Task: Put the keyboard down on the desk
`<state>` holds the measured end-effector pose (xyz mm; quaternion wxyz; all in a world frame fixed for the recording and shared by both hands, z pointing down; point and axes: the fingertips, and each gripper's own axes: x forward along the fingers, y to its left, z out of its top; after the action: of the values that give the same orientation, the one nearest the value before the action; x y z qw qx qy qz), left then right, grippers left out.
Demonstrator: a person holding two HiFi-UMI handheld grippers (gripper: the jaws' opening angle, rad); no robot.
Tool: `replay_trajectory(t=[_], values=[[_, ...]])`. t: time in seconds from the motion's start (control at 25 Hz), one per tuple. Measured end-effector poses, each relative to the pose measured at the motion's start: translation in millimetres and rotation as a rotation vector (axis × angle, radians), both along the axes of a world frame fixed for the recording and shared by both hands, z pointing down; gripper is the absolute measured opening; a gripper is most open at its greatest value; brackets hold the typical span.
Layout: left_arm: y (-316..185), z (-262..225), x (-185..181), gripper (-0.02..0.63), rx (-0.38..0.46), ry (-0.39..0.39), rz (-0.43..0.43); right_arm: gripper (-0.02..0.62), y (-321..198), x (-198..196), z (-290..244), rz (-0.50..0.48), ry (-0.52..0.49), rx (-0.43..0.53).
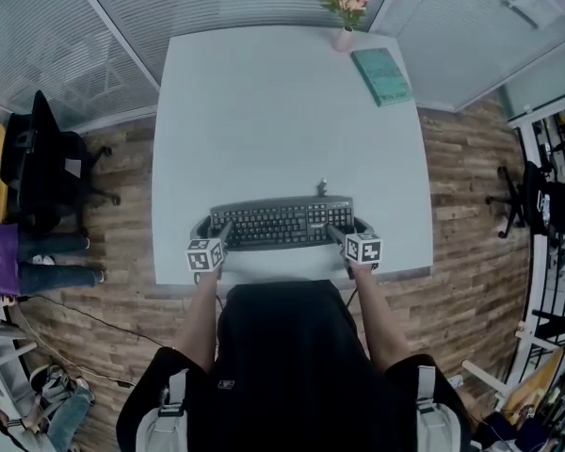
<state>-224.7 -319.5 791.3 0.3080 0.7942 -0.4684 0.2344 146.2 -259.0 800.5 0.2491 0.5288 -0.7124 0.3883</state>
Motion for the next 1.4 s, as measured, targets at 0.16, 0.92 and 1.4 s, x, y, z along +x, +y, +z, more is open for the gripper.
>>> replay_trajectory(t=[0.16, 0.92, 1.4], values=[[3, -5, -1, 0.281, 0.017, -0.009, 0.007, 0.374, 0, 4, -9, 0.022, -0.049, 0.044], [41, -43, 20, 0.279, 0.101, -0.028, 0.001, 0.36, 30, 17, -28, -0.098, -0.029, 0.174], [106, -74, 44, 0.174, 0.14, 0.0, 0.039, 0.084, 80, 27, -43, -0.176, -0.014, 0.23]])
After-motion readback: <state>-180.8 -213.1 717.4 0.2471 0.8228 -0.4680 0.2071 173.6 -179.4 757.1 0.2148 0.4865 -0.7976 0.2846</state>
